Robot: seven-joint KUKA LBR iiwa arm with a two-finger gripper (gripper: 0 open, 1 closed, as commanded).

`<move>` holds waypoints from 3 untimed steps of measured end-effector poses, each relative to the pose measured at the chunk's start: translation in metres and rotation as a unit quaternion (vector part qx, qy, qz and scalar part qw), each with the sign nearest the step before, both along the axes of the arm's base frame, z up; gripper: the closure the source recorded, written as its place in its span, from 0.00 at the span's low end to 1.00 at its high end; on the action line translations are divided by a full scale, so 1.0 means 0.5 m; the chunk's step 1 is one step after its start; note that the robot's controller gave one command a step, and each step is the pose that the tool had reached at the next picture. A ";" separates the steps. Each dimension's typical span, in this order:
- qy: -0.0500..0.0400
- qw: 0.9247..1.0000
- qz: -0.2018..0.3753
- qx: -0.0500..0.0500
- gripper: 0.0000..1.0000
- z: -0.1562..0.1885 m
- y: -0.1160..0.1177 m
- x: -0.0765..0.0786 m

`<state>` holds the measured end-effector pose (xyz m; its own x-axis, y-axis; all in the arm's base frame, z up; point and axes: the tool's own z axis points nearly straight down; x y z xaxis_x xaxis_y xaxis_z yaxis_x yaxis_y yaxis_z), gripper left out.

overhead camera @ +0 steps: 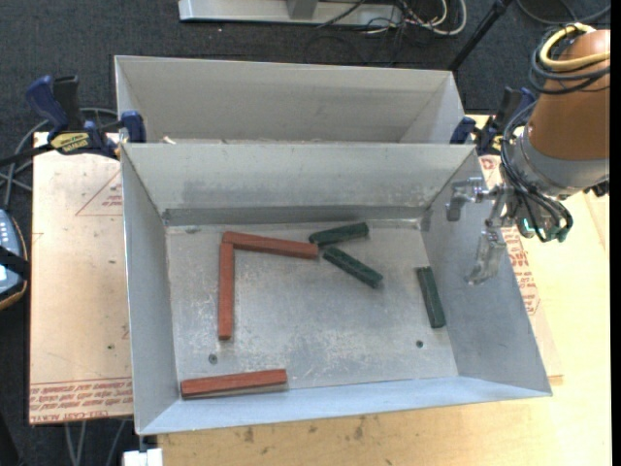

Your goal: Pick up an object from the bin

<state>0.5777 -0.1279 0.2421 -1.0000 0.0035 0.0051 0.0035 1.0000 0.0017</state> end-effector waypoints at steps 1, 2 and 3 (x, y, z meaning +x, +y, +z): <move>0.000 0.999 0.046 0.001 0.00 -0.285 0.154 0.062; -0.002 0.999 0.052 0.000 0.00 -0.349 0.166 0.050; -0.003 0.999 0.052 -0.001 1.00 -0.344 0.165 0.052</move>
Offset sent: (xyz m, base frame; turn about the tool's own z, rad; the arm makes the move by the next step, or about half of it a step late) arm 0.0319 0.0733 -0.1372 -0.0882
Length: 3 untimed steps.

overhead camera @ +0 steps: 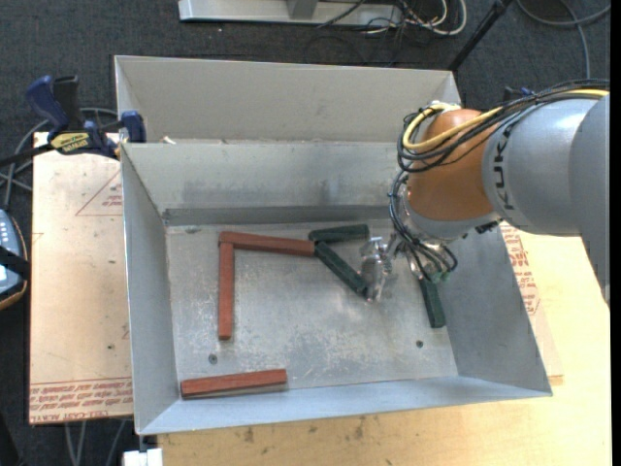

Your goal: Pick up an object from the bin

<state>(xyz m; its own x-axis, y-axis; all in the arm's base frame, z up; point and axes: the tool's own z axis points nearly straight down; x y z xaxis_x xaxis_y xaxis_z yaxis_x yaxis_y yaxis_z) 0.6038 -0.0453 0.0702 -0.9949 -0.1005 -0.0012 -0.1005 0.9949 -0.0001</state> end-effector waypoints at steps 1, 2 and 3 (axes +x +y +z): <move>0.000 1.000 0.000 0.000 0.00 0.000 0.001 0.000; 0.001 0.997 -0.082 0.001 0.00 -0.001 0.051 -0.080; -0.004 0.999 -0.042 0.002 0.00 0.016 0.172 0.038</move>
Offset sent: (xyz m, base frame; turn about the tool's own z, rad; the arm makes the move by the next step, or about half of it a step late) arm 0.0000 0.0000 0.0000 0.0000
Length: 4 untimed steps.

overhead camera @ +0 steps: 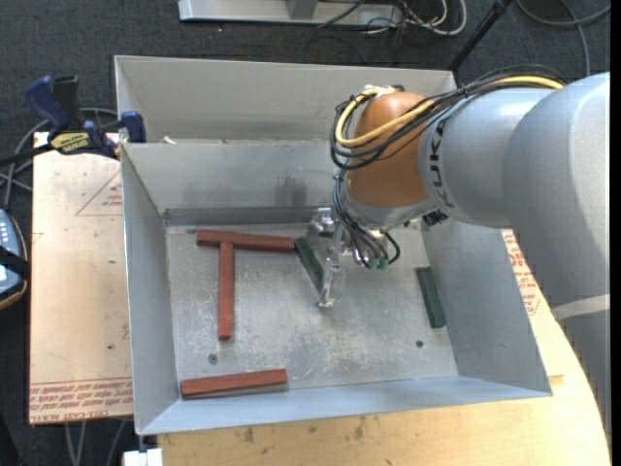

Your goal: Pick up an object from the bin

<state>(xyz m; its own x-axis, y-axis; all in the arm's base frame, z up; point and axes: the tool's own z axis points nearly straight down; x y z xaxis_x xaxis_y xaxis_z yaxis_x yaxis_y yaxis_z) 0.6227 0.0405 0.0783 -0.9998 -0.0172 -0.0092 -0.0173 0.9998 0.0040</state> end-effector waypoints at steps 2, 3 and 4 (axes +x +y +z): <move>0.003 1.000 -0.003 -0.002 0.00 -0.002 -0.008 -0.005; 0.003 1.000 0.003 0.000 0.00 -0.016 0.150 0.064; 0.003 1.000 0.000 -0.001 1.00 -0.014 0.140 0.064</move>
Offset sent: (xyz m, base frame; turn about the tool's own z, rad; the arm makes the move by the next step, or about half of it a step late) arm 0.0000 0.0000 0.0000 0.0000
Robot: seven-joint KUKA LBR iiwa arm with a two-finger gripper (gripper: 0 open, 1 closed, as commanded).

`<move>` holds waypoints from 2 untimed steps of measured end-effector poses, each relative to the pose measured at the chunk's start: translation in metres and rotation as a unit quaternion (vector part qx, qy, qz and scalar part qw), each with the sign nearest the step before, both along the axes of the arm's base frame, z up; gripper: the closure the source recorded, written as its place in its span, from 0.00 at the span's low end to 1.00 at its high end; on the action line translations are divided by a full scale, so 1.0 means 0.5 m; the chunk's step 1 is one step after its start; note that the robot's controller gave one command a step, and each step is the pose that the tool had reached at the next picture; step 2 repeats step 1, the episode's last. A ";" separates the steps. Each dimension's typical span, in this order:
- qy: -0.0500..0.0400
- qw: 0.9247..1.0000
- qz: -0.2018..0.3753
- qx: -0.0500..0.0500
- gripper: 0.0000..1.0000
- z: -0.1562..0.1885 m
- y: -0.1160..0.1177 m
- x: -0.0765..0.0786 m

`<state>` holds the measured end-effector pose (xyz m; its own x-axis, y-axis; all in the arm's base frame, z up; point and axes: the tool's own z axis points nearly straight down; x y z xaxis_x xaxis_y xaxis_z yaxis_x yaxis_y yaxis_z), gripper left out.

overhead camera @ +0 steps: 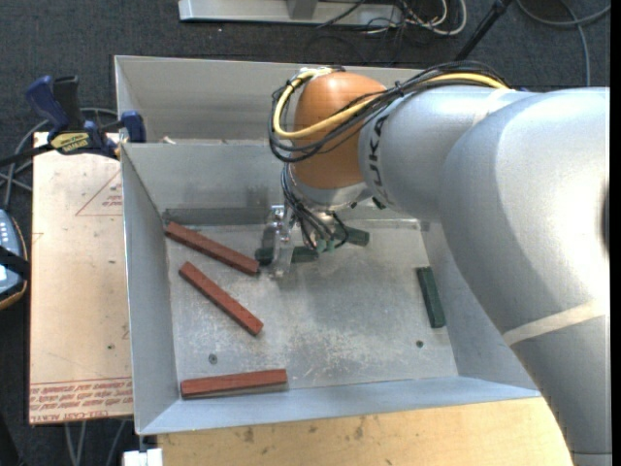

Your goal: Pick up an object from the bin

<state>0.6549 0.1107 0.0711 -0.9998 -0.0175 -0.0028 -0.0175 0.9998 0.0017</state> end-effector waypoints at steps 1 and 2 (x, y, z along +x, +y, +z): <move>-0.005 1.000 -0.003 0.000 1.00 0.282 -0.030 0.006; -0.005 1.000 -0.003 0.000 1.00 0.282 -0.030 0.006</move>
Offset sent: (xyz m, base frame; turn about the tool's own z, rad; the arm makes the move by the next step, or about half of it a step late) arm 0.0004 -0.0155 0.1354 0.0060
